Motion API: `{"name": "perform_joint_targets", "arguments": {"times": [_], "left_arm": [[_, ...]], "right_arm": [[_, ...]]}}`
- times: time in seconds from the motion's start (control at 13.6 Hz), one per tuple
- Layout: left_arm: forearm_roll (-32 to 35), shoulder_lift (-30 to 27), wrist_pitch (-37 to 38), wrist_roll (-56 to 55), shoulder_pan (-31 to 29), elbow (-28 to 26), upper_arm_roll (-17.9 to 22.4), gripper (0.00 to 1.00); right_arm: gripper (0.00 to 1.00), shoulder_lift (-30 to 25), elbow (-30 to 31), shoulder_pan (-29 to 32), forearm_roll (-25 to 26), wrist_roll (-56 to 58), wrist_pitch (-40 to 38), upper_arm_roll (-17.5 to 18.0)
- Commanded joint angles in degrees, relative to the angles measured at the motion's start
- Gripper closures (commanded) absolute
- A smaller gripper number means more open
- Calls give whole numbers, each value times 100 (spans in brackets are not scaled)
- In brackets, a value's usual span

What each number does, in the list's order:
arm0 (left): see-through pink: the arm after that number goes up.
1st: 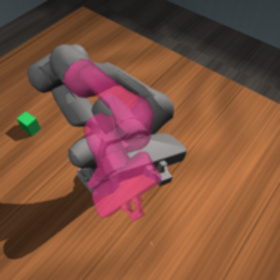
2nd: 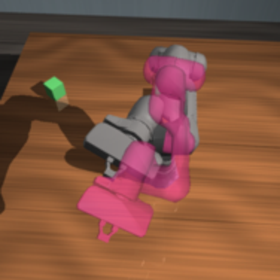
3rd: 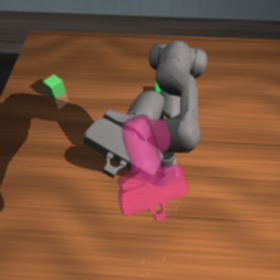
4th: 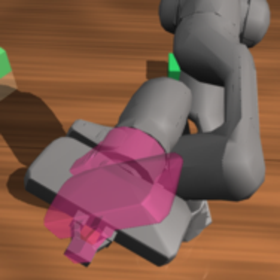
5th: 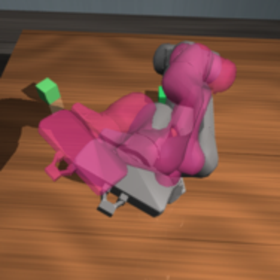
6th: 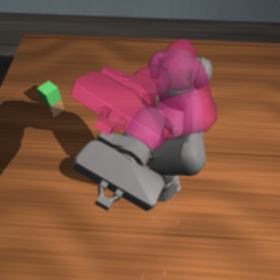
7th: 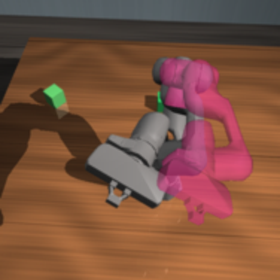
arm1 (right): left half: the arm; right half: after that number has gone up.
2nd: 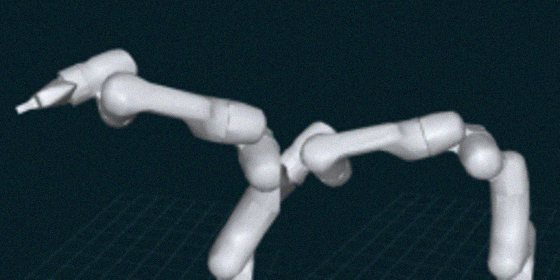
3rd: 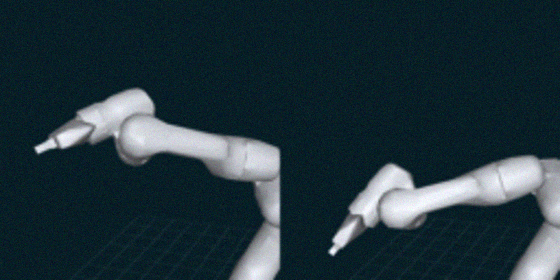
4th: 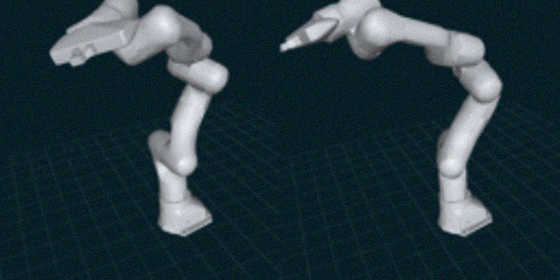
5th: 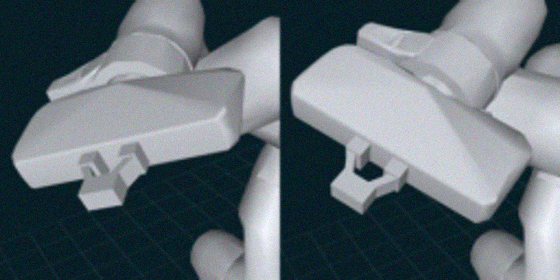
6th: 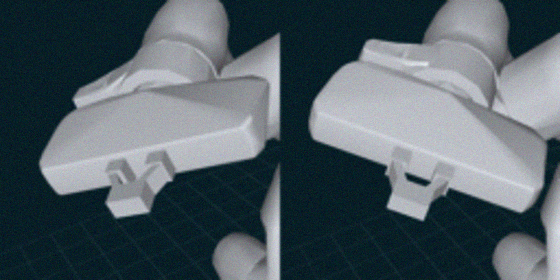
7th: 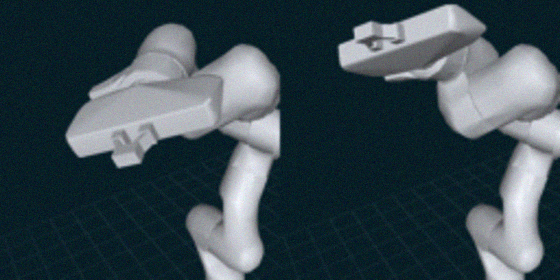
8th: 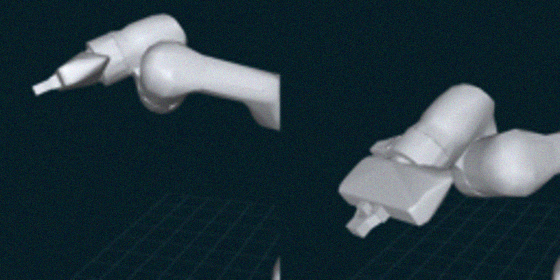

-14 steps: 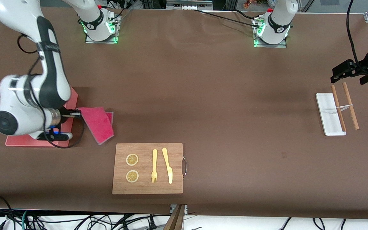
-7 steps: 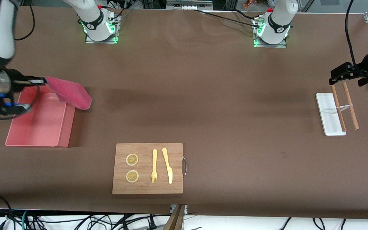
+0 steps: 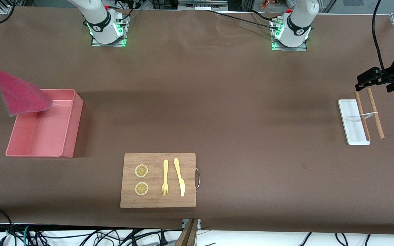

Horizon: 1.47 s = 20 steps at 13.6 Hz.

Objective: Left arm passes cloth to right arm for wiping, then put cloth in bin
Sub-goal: 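Carry the cloth with the right gripper into the pink bin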

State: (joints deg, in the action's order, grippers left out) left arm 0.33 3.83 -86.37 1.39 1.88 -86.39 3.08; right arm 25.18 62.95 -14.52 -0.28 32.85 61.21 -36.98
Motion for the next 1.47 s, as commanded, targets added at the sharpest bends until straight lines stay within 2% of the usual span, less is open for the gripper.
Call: {"name": "perform_joint_targets", "arguments": {"times": [0.0, 0.15, 0.44, 0.66, 0.95, 1.17, 1.39], "left_arm": [[143, 101, 85, 107, 14, 210, -10, 0], [143, 101, 85, 98, 14, 210, -10, 0], [143, 118, 85, 98, 23, 210, -10, 0], [134, 136, 85, 98, 23, 210, -18, 0], [134, 136, 85, 98, 23, 210, -18, 0], [134, 144, 85, 98, 23, 210, -18, 0], [134, 144, 85, 90, 32, 210, -18, 0]], "right_arm": [[100, 451, -125, 107, 80, 310, 198, -37], [100, 628, 67, 98, 37, 283, 574, -20], [100, 751, 1042, 72, -226, 222, 1726, -11], [100, 1102, 1088, 63, -639, 221, 1964, -11], [100, 1226, 1333, 54, -693, 221, 2360, 15], [100, 1182, 1694, 98, -693, 221, 2790, 270], [100, 998, 2237, 370, -667, -15, 3317, 770]]}}
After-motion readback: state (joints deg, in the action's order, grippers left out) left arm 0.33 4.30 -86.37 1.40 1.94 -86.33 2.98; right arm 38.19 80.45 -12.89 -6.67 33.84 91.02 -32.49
